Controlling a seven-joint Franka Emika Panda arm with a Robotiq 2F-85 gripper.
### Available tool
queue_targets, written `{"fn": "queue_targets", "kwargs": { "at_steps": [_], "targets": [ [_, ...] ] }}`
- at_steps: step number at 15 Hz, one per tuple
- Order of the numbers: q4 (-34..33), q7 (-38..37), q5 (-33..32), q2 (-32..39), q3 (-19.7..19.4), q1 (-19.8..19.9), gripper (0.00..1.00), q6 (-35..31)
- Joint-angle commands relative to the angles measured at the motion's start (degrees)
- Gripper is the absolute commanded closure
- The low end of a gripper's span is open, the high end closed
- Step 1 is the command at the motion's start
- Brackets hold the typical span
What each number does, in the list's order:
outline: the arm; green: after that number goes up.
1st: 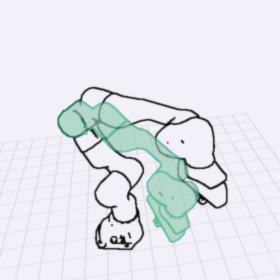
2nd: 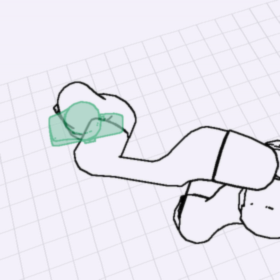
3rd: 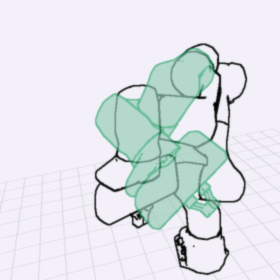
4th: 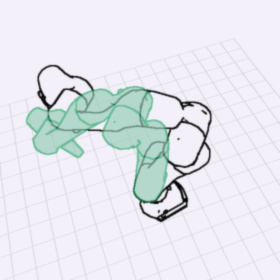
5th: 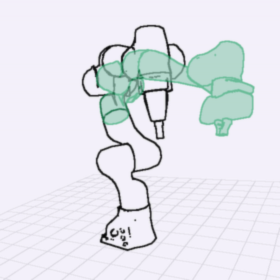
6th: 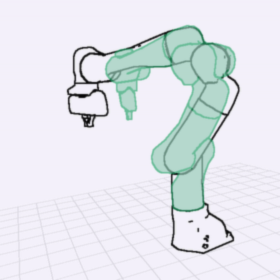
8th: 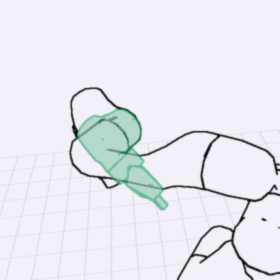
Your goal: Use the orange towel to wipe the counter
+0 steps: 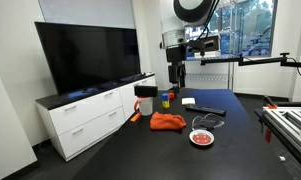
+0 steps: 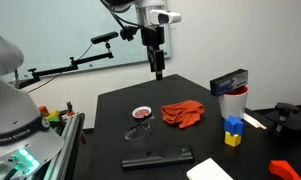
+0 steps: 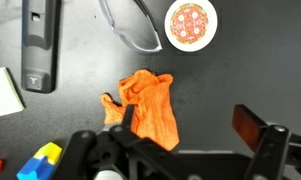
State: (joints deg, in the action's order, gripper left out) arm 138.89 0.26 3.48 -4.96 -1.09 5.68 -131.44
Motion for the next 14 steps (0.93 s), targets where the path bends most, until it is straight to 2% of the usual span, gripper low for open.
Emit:
{"fn": "queue_targets", "kwargs": {
  "at_steps": [1,14],
  "targets": [
    [0.13,1.82,-1.37,-2.47,-0.96,-0.9,0.0,2.45],
    [0.3,0.84,-1.9,-2.65,-0.81,-1.21,0.0,2.35]
  ]
}}
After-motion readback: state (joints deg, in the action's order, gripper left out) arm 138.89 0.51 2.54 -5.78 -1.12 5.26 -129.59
